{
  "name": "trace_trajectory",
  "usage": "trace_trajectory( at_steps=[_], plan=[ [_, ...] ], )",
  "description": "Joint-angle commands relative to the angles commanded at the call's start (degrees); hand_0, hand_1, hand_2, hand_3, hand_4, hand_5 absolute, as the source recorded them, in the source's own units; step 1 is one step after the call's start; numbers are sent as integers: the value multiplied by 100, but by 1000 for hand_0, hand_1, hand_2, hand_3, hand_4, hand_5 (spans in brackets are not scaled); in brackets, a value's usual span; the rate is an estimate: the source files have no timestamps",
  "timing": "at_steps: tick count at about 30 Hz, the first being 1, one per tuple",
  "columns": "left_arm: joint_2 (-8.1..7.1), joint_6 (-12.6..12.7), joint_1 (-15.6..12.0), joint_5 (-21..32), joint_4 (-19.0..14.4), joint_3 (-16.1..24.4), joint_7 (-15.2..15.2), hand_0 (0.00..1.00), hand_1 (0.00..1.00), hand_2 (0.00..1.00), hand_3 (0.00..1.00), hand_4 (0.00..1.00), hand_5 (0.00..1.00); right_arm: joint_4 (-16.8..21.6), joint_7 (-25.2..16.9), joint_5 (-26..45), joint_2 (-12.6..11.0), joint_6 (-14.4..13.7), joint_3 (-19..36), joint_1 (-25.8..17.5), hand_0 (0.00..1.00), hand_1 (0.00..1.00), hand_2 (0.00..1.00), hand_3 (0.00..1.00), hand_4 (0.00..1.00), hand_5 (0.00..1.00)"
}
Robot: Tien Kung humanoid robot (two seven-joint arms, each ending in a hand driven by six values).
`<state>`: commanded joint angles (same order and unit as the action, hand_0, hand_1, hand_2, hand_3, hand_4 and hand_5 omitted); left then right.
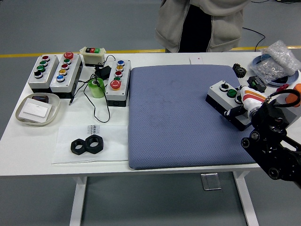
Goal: Pick up the button,place it on the desk,press the button,press the button
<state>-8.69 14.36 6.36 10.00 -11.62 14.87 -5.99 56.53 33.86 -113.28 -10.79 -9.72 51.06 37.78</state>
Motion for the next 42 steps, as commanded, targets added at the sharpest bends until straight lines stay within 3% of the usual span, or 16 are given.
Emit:
trace_trajectory(
  at_steps=[1,6,7,17,22,27,31,35,42],
  plan=[
    [-1,-1,2,17,1,-11,-5,710,825,879,831,644,998,40,18,-56,-18,-42,-7,-3,364,442,528,708,978,156],
    [-3,-4,7,56,4,-36,-16,710,825,879,831,644,998,227,61,-256,-103,-141,-32,3,364,442,528,708,978,156],
    [-3,-5,9,60,4,-39,-17,710,826,880,831,644,998,233,62,-261,-106,-143,-33,3,286,389,482,633,958,133],
    [-4,-8,27,113,8,-70,-27,710,826,880,831,643,998,664,-91,-231,-440,-163,-217,-22,263,374,469,612,942,110],
    [-8,-10,37,139,11,-86,-36,711,825,880,831,643,998,1220,-540,30,-969,87,-610,51,298,380,468,607,945,117],
    [-13,-13,44,150,12,-95,-39,711,826,881,832,641,998,1926,-1313,449,-1643,690,-972,198,334,397,471,619,952,105],
    [-15,-11,49,158,13,-95,-42,711,826,881,831,642,998,2347,-1872,549,-2087,993,-1312,358,342,399,474,622,923,94],
    [-11,-7,54,164,14,-95,-43,711,826,881,831,642,998,2552,-2247,630,-2328,1053,-1589,478,342,399,474,622,923,94],
    [-5,-5,59,193,13,-116,-55,710,826,880,832,642,998,2692,-2700,698,-2498,976,-1871,597,345,401,474,622,904,80]
  ],
)
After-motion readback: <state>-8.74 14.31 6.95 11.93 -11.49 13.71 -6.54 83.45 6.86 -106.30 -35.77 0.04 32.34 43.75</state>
